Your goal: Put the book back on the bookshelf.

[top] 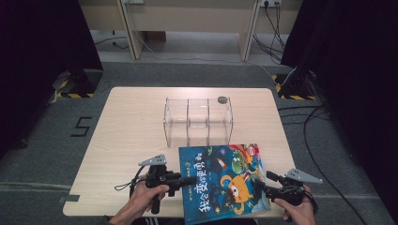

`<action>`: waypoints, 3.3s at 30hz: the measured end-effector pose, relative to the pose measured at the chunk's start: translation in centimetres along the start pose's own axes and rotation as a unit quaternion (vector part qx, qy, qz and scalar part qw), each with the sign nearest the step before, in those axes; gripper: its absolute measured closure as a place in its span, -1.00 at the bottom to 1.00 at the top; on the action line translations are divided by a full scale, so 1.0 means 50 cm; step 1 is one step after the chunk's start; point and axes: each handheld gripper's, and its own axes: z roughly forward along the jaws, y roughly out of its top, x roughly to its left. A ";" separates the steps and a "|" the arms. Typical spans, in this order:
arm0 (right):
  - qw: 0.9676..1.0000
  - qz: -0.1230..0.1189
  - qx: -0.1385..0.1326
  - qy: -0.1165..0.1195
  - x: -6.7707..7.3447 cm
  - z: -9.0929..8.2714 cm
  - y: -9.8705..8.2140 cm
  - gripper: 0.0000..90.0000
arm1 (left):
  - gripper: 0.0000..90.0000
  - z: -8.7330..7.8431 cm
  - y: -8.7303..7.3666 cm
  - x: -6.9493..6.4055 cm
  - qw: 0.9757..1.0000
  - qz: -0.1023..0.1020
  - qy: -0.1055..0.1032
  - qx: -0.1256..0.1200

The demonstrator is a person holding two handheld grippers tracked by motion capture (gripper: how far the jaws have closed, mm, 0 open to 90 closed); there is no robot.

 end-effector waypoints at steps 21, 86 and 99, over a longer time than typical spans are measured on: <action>0.996 -0.084 0.016 0.034 0.134 -0.009 -0.036 -0.47 | 0.48 -0.036 0.012 -0.002 0.997 -0.054 0.049 -0.002; 0.898 -0.406 -0.070 -0.153 0.358 0.062 -0.080 0.45 | -0.05 -0.024 0.029 -0.026 0.998 -0.059 0.023 0.007; 0.931 -0.320 -0.115 -0.131 0.329 0.030 -0.039 0.49 | -0.28 -0.081 0.033 -0.029 0.996 -0.056 -0.035 -0.057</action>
